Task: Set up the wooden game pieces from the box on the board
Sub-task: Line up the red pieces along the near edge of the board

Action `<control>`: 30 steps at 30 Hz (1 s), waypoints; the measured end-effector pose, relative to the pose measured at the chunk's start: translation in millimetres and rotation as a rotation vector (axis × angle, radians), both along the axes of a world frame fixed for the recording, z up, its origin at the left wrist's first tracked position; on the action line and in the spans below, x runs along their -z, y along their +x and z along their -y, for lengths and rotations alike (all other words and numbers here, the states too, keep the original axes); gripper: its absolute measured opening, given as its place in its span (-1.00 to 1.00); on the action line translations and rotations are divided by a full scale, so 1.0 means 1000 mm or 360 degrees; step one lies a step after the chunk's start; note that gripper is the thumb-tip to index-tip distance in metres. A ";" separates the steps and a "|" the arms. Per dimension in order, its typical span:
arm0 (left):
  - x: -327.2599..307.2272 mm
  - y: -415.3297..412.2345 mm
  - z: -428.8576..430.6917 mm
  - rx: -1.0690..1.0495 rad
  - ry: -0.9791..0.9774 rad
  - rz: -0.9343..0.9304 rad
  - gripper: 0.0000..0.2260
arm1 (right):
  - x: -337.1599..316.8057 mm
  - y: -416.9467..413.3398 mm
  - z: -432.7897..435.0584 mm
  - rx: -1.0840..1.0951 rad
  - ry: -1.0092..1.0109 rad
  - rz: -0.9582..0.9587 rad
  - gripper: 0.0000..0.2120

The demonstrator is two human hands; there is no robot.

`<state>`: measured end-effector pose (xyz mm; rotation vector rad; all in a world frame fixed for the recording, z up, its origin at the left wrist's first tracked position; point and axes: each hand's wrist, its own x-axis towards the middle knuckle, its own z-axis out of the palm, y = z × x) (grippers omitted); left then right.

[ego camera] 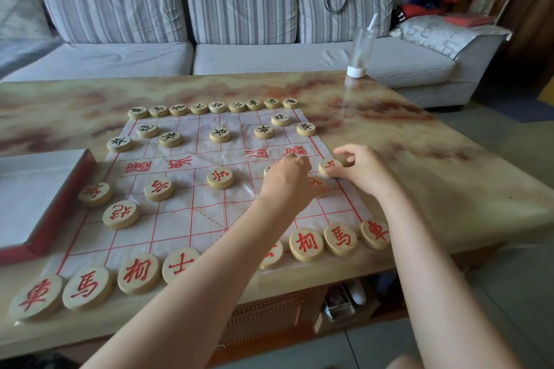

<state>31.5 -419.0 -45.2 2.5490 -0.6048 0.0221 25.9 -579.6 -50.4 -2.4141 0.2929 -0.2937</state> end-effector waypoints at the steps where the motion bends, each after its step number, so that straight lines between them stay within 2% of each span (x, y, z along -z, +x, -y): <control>1: 0.001 -0.001 0.003 -0.0037 0.0020 0.0039 -0.50 | 0.003 0.002 0.000 0.0005 -0.0022 -0.0007 -0.50; 7: 0.008 0.001 0.011 -0.0179 0.0084 0.0126 -0.43 | 0.011 0.008 0.004 0.0055 -0.0092 0.0011 -0.49; 14: 0.013 0.001 0.009 -0.0182 -0.0076 -0.0021 -0.57 | 0.014 0.010 0.001 0.0009 -0.0073 0.0030 -0.69; 19: 0.010 0.002 -0.001 0.0054 -0.0105 -0.0171 -0.56 | 0.014 0.010 0.002 -0.0093 -0.0145 -0.0018 -0.65; 21: 0.011 0.003 -0.004 0.0100 -0.0123 -0.0194 -0.51 | 0.015 0.011 0.004 -0.0080 -0.0177 -0.0039 -0.62; 30: 0.016 -0.003 0.003 -0.0159 -0.0127 0.0023 -0.41 | 0.019 0.014 0.005 -0.0075 -0.0078 -0.0037 -0.48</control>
